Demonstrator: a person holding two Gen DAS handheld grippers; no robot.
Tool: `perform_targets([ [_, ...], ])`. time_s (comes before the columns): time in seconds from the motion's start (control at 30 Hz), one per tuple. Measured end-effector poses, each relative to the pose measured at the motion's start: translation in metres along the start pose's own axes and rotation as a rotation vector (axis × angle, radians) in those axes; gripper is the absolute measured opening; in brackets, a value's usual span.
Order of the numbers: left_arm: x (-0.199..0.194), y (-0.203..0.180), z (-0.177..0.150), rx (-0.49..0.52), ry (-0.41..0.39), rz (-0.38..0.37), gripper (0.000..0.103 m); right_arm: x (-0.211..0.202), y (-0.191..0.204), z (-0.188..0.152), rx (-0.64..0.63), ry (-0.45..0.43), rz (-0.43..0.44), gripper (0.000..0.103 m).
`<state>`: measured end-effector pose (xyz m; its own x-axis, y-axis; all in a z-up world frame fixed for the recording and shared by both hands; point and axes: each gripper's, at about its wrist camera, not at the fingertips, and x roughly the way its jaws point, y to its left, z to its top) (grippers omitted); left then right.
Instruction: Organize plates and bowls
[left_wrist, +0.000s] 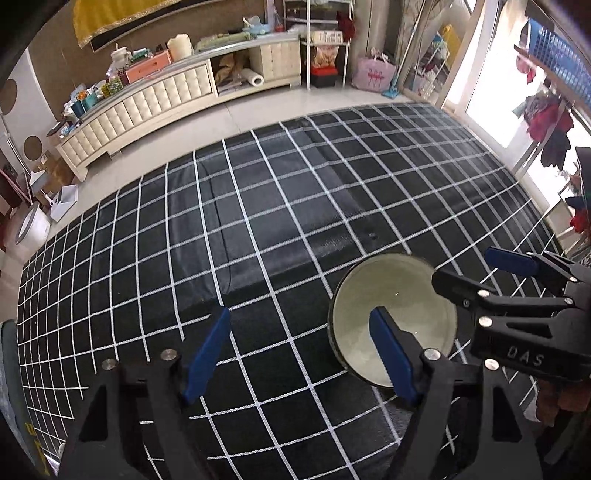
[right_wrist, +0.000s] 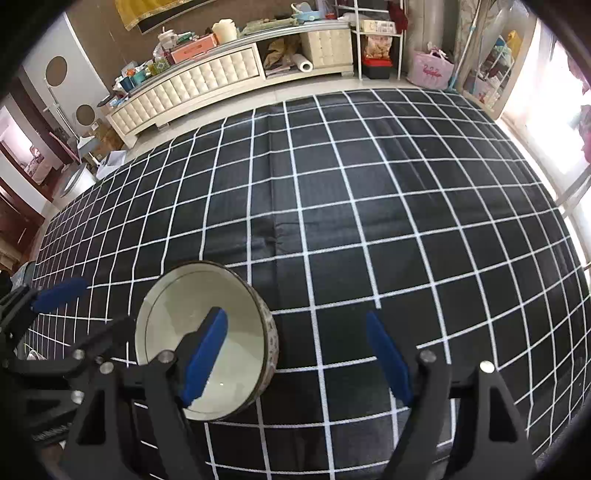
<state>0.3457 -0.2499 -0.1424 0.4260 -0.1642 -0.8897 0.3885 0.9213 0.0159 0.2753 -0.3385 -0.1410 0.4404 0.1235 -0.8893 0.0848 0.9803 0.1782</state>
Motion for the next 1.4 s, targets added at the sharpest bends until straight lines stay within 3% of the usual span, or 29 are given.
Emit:
perform_targets([
  [0.1,0.01,-0.002,-0.002,0.024,0.022,0.017,0.072,0.0,0.0,-0.001,-0.003,0.003,0.001,0.079],
  [0.23,0.021,-0.003,-0.004,0.031,0.064,-0.016,0.065,0.006,0.0,-0.003,-0.013,0.024,0.018,0.064],
  [0.33,0.027,-0.004,-0.004,0.032,0.084,-0.031,0.054,0.01,0.004,-0.006,-0.032,0.04,0.043,0.053],
  [0.4,0.031,-0.004,-0.006,0.029,0.094,-0.031,0.037,0.012,0.006,-0.008,-0.051,0.045,0.042,0.046],
  [0.5,0.034,-0.005,-0.007,0.011,0.111,-0.066,0.026,0.018,0.006,-0.01,-0.062,0.058,0.046,0.034],
  [0.73,0.041,-0.019,-0.007,0.05,0.135,-0.057,0.017,0.018,-0.001,-0.012,-0.052,0.042,0.065,0.016],
  [1.4,0.043,-0.037,-0.009,0.08,0.112,-0.003,0.011,0.005,0.001,-0.019,0.001,0.002,0.089,0.013],
])
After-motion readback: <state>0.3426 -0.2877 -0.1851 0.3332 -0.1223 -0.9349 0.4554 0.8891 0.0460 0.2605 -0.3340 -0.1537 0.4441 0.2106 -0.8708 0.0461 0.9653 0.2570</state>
